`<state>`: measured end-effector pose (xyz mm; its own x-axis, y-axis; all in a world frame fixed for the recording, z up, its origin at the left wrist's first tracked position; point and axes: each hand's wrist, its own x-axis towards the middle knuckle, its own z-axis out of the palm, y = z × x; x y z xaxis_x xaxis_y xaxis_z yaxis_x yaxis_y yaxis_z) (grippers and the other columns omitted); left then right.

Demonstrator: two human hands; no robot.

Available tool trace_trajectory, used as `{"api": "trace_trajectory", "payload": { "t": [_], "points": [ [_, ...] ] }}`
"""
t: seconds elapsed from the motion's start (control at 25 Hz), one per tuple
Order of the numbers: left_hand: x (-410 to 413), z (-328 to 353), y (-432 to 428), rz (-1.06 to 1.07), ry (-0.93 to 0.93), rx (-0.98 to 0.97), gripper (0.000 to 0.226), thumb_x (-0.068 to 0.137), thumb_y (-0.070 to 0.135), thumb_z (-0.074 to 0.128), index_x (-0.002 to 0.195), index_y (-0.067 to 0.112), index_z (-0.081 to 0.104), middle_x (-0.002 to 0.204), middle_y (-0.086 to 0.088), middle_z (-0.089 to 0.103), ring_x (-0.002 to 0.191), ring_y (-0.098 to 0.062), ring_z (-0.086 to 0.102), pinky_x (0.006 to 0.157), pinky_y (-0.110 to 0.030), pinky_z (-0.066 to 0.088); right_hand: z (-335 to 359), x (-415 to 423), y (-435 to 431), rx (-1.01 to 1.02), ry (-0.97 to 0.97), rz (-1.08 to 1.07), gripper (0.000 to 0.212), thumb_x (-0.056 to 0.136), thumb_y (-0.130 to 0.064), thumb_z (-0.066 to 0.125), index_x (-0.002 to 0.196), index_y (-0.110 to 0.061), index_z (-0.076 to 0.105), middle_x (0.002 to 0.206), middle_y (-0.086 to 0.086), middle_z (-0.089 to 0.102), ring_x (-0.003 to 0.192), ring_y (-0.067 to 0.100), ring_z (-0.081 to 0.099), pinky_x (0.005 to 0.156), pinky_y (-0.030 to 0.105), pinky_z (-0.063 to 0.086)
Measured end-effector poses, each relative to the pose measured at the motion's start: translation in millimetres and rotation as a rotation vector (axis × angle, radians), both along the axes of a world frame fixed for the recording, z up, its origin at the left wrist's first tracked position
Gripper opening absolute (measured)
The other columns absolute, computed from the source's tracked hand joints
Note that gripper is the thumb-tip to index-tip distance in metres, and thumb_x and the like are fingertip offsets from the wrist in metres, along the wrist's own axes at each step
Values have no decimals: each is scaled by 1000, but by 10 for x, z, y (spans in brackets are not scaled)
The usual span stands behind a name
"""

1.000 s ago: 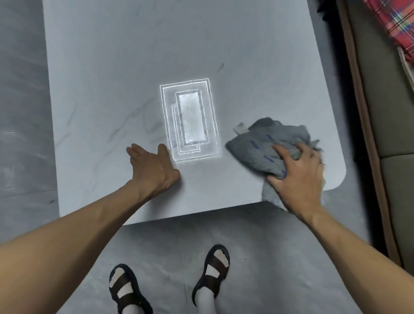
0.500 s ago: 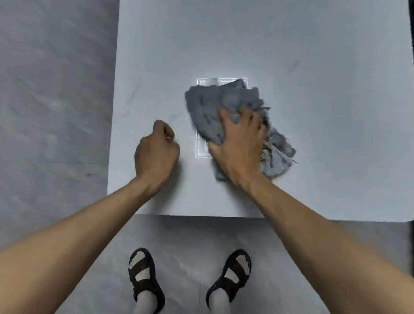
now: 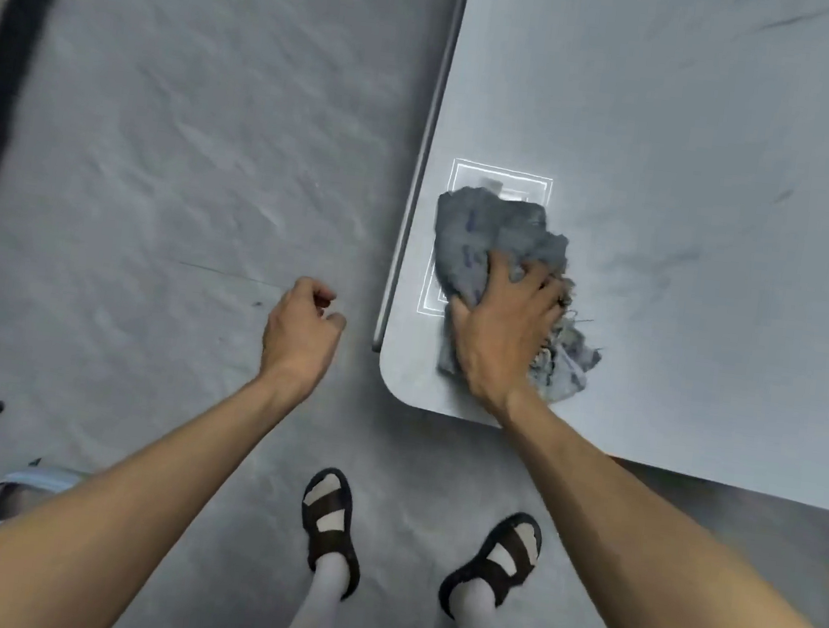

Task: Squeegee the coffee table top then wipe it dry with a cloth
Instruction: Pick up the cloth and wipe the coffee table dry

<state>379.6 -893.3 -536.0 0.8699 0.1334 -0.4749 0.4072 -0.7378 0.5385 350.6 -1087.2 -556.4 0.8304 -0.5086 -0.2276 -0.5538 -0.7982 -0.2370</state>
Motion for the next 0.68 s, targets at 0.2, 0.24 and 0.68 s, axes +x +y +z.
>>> {"api": "trace_trajectory", "payload": {
  "t": [0.2, 0.24, 0.68],
  "points": [
    [-117, 188, 796, -161, 359, -196, 48, 75, 7, 65, 117, 21, 47, 102, -3, 67, 96, -22, 63, 83, -35, 49, 158, -326, 1405, 428, -27, 209, 38, 85, -36, 52, 118, -18, 59, 116, 17, 55, 105, 35, 49, 94, 45, 42],
    [-123, 268, 1031, -126, 353, -237, 50, 75, 6, 65, 117, 24, 45, 100, -3, 68, 95, -22, 63, 84, -35, 50, 214, -264, 1627, 621, -42, 68, 30, 85, -30, 51, 108, -13, 63, 108, 15, 62, 99, 33, 55, 90, 43, 46],
    [-768, 1496, 2903, -563, -148, 339, 61, 69, 65, 55, 120, 32, 46, 114, 6, 63, 97, -20, 64, 76, -34, 47, 1303, -310, 3551, 983, 125, -236, 41, 91, -29, 48, 126, -11, 37, 116, 19, 61, 105, 39, 59, 94, 50, 48]
  ]
}}
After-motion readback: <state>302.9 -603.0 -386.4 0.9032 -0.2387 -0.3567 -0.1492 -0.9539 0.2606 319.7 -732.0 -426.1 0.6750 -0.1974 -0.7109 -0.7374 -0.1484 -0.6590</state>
